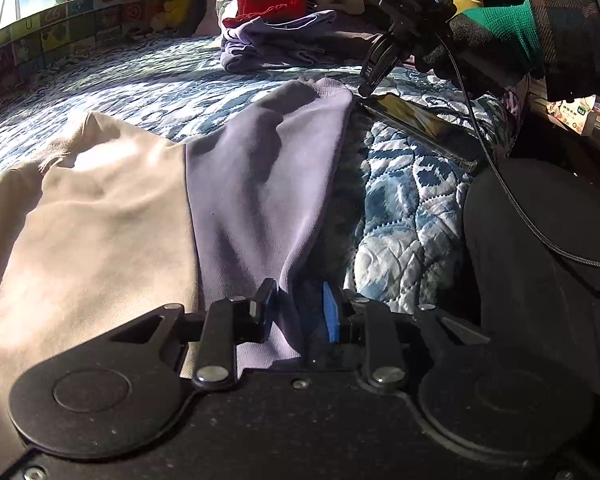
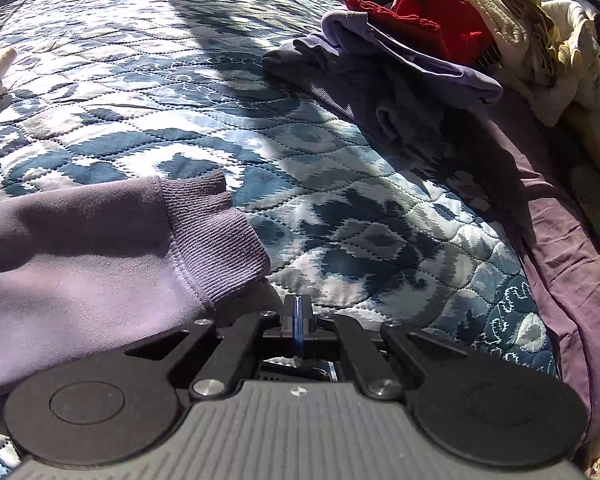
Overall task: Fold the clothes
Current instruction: 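Open both tools and release the purple sleeves on the sweatshirt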
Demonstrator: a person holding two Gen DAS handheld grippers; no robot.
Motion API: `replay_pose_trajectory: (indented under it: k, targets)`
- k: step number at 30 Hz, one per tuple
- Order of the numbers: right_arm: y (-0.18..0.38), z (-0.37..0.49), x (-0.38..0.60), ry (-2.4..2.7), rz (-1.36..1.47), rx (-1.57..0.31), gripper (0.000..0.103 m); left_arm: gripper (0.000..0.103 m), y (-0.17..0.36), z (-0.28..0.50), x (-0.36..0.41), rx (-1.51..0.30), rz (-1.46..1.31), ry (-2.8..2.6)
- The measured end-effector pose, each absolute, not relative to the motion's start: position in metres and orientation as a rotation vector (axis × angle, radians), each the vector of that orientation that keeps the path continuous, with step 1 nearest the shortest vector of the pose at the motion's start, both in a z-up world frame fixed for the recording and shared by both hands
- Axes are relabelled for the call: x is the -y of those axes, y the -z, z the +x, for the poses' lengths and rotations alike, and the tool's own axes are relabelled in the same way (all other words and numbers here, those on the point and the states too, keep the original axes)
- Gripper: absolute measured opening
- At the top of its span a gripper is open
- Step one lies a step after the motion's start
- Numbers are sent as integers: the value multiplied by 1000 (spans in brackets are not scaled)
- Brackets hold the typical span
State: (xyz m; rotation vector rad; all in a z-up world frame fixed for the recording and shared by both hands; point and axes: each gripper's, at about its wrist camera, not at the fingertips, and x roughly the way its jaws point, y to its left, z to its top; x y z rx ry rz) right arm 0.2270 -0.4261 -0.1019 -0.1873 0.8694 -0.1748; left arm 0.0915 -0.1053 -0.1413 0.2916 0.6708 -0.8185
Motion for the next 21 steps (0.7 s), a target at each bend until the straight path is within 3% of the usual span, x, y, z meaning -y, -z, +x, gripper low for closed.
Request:
replay_pose_trajectory:
  k: [8, 12, 16, 21]
  targets:
    - [78, 208, 373, -100, -94, -731, 7, 24, 116, 108, 70, -644, 57, 805]
    - [100, 214, 323, -345, -2, -808, 7, 24, 116, 120, 55, -668, -28, 752]
    - [120, 223, 307, -265, -96, -895, 6, 25, 111, 124, 39, -657, -71, 711]
    - [108, 226, 317, -159, -55, -858, 16, 45, 99, 134, 8, -619, -144, 638]
